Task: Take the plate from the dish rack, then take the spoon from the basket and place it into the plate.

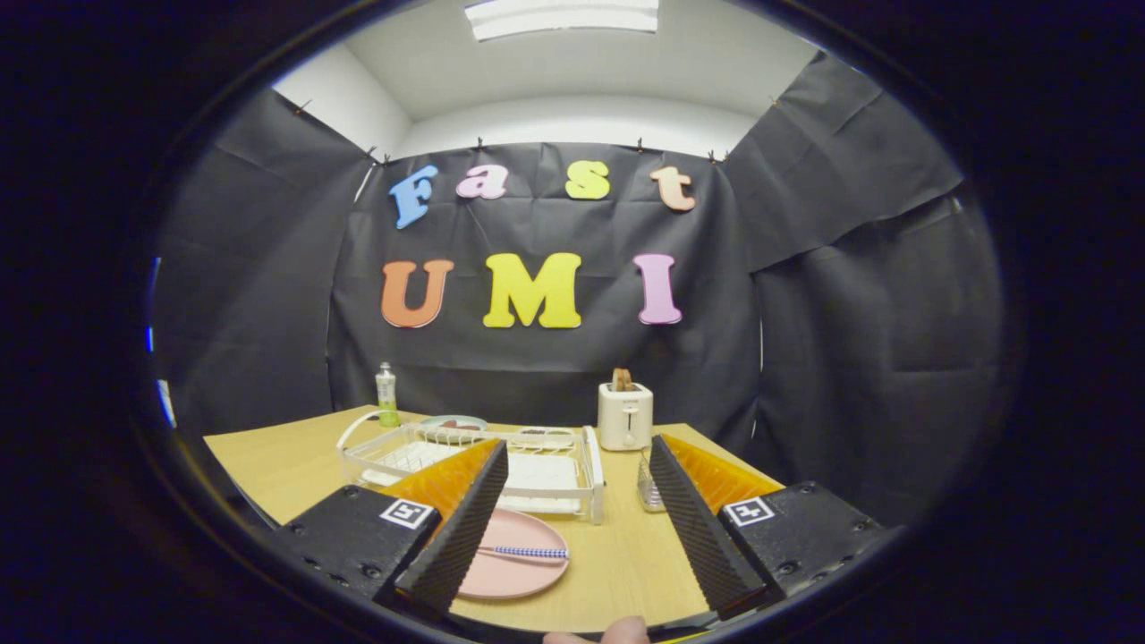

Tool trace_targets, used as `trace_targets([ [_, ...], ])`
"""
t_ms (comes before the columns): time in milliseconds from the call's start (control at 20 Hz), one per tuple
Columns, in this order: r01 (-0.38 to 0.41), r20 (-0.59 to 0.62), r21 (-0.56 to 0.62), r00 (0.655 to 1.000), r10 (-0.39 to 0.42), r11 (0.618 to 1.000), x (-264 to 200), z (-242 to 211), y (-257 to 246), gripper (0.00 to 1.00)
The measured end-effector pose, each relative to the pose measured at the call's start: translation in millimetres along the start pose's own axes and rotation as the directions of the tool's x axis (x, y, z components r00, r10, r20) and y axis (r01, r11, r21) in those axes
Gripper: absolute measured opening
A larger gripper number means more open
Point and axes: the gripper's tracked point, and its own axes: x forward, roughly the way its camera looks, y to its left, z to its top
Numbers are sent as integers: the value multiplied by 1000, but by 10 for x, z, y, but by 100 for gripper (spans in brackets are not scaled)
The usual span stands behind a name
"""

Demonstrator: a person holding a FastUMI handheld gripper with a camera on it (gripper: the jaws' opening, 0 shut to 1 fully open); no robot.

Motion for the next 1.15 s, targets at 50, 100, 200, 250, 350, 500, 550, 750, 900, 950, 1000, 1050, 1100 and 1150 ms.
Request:
trace_targets([
  [50,4,8,0,1000,-4,1000,-1,22,-1,100],
  [100,6,12,3,1000,-6,1000,-1,31,6,100],
  [200,3,7,10,1000,-3,1000,7,17,36,100],
  [250,-2,2,10,1000,2,1000,18,4,63,100],
  [350,-7,-4,10,1000,7,1000,29,-1,100,100],
  [500,-18,-8,15,1000,19,1000,42,5,159,100],
  [550,-20,-5,17,1000,20,1000,43,11,164,100],
  [750,-14,4,19,1000,14,1000,49,62,168,100],
  [900,-10,16,20,1000,10,1000,40,114,171,100],
  [950,-8,22,18,1000,7,1000,37,134,176,100],
  [1000,-5,24,16,1000,5,1000,30,145,178,100],
  [1050,-3,29,16,1000,2,1000,30,160,181,100],
  [1100,-3,30,17,1000,2,1000,24,166,185,100],
  [1150,-4,31,19,1000,3,1000,23,167,197,100],
])
